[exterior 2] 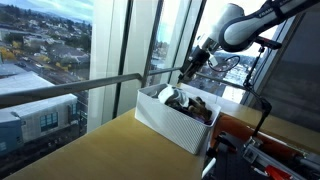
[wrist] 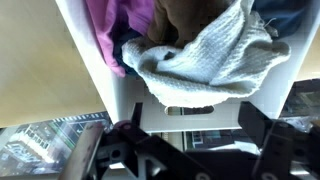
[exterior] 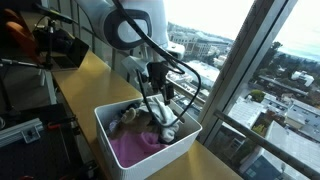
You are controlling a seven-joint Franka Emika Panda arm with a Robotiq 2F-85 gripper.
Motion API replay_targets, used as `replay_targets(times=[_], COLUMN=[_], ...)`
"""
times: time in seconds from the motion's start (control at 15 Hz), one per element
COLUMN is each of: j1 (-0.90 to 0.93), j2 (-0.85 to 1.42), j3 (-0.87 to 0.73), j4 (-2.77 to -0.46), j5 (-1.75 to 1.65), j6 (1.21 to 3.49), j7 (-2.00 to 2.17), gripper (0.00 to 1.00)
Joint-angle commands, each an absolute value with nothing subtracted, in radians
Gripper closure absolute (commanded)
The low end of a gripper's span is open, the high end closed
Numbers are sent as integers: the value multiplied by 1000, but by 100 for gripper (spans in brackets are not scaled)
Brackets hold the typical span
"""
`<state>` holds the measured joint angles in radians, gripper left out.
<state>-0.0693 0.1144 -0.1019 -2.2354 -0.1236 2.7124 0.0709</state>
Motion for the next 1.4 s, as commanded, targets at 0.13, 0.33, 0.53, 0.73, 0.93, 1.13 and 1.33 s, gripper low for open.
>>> replay_targets(times=[0.13,0.33,0.53,0.73,0.93,1.13,1.33], j1=[-40,-9,29,59,50,52,51], j2=[-58,-184,-276,-322,-339,-323,-323], j3=[-49,-16,10,31,53,49,49], j4=[-2245,-2268,-2262,-2259,-2253,-2250,-2251], j5=[-66,-59,-14,11,-10,-11,-11], j6=[2617,2516,2400,2316,2278,2298,2298], j7=[44,53,31,41,108,92,94], gripper=[0,0,0,0,0,0,0])
